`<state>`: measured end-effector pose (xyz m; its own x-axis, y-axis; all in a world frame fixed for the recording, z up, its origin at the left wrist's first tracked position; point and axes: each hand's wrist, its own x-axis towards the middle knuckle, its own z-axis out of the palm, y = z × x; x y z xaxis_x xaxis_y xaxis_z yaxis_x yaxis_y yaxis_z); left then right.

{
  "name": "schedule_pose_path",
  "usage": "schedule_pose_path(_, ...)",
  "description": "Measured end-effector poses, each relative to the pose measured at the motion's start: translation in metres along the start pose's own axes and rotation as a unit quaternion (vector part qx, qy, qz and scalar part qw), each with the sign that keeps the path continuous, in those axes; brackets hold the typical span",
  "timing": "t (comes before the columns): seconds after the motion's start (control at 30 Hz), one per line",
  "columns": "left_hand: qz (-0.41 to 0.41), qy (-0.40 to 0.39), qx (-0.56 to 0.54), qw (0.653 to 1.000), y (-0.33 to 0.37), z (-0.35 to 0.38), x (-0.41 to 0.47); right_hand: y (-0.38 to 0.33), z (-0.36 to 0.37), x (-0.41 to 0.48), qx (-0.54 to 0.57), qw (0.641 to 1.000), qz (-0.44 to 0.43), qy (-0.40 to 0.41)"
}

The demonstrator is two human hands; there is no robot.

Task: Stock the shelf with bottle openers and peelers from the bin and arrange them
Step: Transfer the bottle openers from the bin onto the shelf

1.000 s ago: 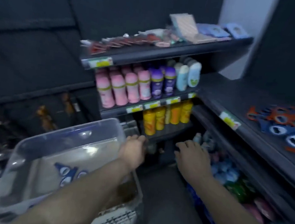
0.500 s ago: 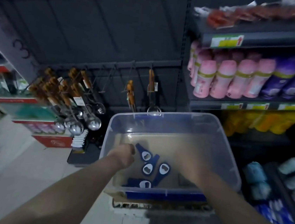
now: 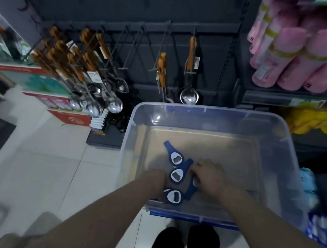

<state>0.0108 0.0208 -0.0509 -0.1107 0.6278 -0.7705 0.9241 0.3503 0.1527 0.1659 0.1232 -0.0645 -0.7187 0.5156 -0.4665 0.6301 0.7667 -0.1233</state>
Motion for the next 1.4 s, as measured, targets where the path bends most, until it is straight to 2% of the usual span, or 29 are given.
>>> schedule_pose_path(0.13, -0.035, -0.053, 0.003, 0.998, -0.001, 0.000, 0.000, 0.004, 0.003, 0.002, -0.046, 0.997, -0.021, -0.055)
schedule_pose_path(0.2, -0.053, -0.055, -0.035, 0.996, -0.001, -0.004, -0.002, 0.009, 0.001, 0.001, -0.057, 0.993, -0.026, -0.096)
schedule_pose_path(0.23, -0.066, -0.033, -0.060, 0.995, 0.000, -0.008, -0.004, 0.011, -0.001, 0.000, -0.051, 0.991, -0.029, -0.116)
schedule_pose_path(0.3, -0.110, 0.059, -0.127, 0.984, 0.000, -0.019, -0.008, 0.018, -0.003, -0.003, -0.040, 0.991, -0.051, -0.116)
schedule_pose_path(0.37, -0.160, 0.162, -0.178, 0.957, -0.001, -0.028, -0.006, 0.018, -0.009, -0.004, -0.011, 0.994, -0.072, -0.083)
schedule_pose_path(0.43, -0.183, 0.211, -0.202, 0.939, -0.001, -0.031, -0.003, 0.016, -0.011, 0.000, 0.063, 0.994, -0.087, -0.022)
schedule_pose_path(0.5, -0.187, 0.218, -0.210, 0.934, 0.002, -0.028, -0.002, 0.012, -0.014, 0.011, 0.108, 0.990, -0.089, 0.017)
schedule_pose_path(0.53, -0.187, 0.218, -0.213, 0.934, 0.003, -0.025, -0.002, 0.009, -0.014, 0.018, 0.070, 0.992, -0.105, 0.016)
schedule_pose_path(0.67, -0.188, 0.219, -0.212, 0.934, 0.001, -0.015, 0.001, 0.000, -0.013, 0.029, 0.023, 0.998, -0.062, 0.018)
schedule_pose_path(0.83, -0.161, 0.217, -0.282, 0.921, -0.004, -0.019, -0.001, 0.000, -0.008, 0.026, -0.006, 0.999, 0.009, -0.038)
schedule_pose_path(0.93, -0.132, 0.219, -0.309, 0.916, -0.007, -0.026, -0.002, 0.001, -0.001, 0.015, 0.055, 0.993, 0.045, -0.093)
schedule_pose_path(1.0, -0.109, 0.229, -0.308, 0.917, -0.006, -0.035, 0.000, 0.001, 0.000, 0.005, 0.124, 0.986, 0.059, -0.094)
schedule_pose_path(1.07, -0.082, 0.244, -0.314, 0.914, -0.001, -0.046, 0.004, 0.000, -0.007, -0.005, 0.158, 0.983, 0.076, -0.053)
schedule_pose_path(1.2, -0.011, 0.274, -0.341, 0.899, 0.028, -0.065, 0.015, 0.017, -0.038, -0.032, 0.167, 0.969, 0.155, 0.096)
schedule_pose_path(1.4, 0.115, 0.282, -0.305, 0.902, 0.122, -0.089, 0.012, 0.067, -0.064, -0.114, 0.190, 0.889, 0.318, 0.267)
